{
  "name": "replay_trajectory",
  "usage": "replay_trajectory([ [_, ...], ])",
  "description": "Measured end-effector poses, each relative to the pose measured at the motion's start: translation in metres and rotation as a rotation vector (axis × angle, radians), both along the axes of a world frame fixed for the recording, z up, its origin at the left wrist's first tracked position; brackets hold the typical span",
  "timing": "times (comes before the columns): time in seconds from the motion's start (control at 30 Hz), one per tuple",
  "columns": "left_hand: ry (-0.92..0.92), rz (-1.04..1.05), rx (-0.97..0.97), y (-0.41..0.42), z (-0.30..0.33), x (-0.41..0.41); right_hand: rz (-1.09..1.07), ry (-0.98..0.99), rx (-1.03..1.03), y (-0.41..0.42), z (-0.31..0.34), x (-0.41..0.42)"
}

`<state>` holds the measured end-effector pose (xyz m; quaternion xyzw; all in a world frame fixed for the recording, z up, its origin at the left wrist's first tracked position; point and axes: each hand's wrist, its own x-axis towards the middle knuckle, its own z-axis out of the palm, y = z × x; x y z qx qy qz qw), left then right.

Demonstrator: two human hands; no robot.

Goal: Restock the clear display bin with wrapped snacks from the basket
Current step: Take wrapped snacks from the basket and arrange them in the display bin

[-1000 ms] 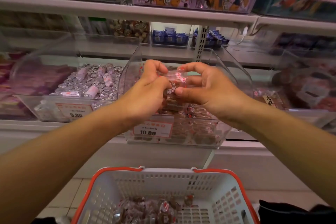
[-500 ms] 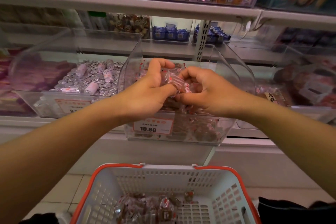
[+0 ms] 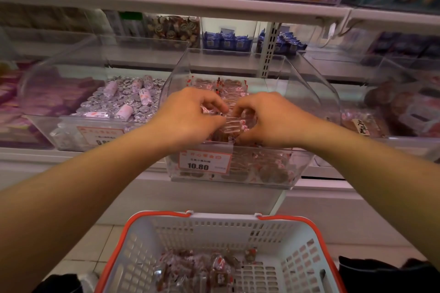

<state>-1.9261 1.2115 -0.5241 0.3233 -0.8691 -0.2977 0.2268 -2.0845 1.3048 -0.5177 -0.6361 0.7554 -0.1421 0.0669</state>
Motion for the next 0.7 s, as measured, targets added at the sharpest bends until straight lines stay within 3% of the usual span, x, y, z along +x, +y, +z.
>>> replay_trajectory([
  [0.2,-0.199,-0.083,-0.199,-0.0010,-0.0034,-0.0018,-0.067,0.049,0.025,-0.0026,0.0029,-0.0014],
  [0.7,-0.250,-0.069,-0.238,-0.0015,-0.0015,-0.0078,-0.071,-0.043,-0.023,0.0022,0.0026,-0.0023],
])
